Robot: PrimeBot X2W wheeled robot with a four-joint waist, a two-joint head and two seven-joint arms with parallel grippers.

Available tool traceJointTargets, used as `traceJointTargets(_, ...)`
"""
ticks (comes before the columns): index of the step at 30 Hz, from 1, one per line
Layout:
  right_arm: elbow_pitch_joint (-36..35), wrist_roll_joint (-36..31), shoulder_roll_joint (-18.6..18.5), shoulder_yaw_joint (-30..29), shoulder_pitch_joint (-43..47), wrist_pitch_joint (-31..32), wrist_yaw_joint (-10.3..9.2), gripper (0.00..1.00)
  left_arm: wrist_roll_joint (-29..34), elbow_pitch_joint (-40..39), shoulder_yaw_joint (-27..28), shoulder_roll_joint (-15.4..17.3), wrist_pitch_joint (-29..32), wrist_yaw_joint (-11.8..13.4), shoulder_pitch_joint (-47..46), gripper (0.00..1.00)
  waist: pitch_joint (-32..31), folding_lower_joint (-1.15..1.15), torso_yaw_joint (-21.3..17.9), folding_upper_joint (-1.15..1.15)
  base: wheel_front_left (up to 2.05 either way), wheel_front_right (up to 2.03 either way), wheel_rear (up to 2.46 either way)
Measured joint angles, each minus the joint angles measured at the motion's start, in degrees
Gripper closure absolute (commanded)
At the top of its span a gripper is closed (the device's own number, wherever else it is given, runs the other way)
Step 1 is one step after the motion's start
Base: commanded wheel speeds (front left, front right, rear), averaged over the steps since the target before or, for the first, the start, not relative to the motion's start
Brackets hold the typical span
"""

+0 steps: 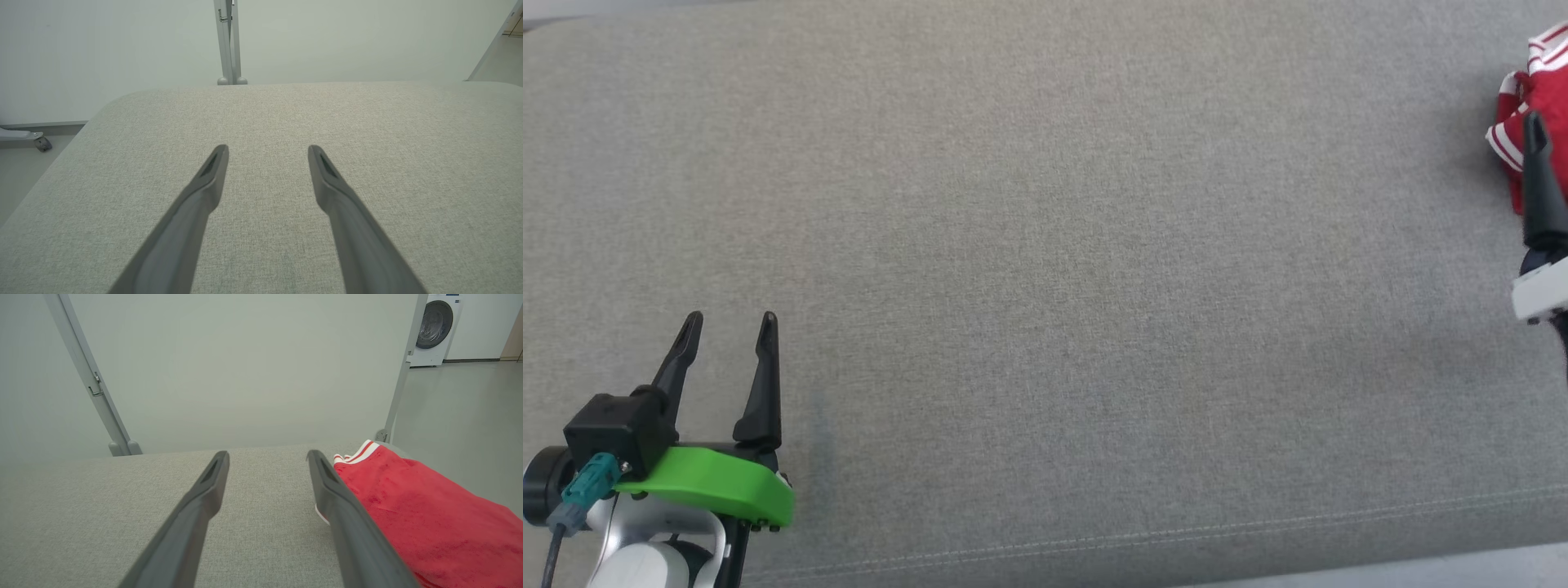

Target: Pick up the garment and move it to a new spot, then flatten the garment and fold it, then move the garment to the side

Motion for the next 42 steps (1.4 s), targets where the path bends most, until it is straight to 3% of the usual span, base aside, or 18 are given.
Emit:
traceJointTargets(12,-0.78,-3.61,3.05,1.87,9.91,0.0,-3.21,0.0,1.55,4.44,0.1,-0.07,-2.65,0.01,4.22,0.0,-9.2,0.0,3.51,0.0,0.0,0.0,0.0)
traceJointTargets(36,-3.36,-8.57,5.77,-2.16,17.79,0.0,-4.35,0.0,3.03,6.62,-1.32,0.0,-5.9,-0.66,5.98,0.0,-12.35,0.0,3.75,0.0,0.0,0.0,0.0)
traceJointTargets(37,-3.54,-8.78,5.79,-2.32,17.86,0.0,-4.36,1.0,3.18,6.66,-1.59,0.12,-5.89,-1.07,5.98,1.0,-12.33,0.0,3.78,0.0,0.0,0.0,0.0)
traceJointTargets(42,-0.88,-8.73,9.66,-0.8,19.6,0.11,-4.24,1.0,3.08,9.84,-3.02,-2.41,-5.8,-1.05,6.17,1.0,-12.34,0.0,3.78,0.0,0.0,0.0,0.0)
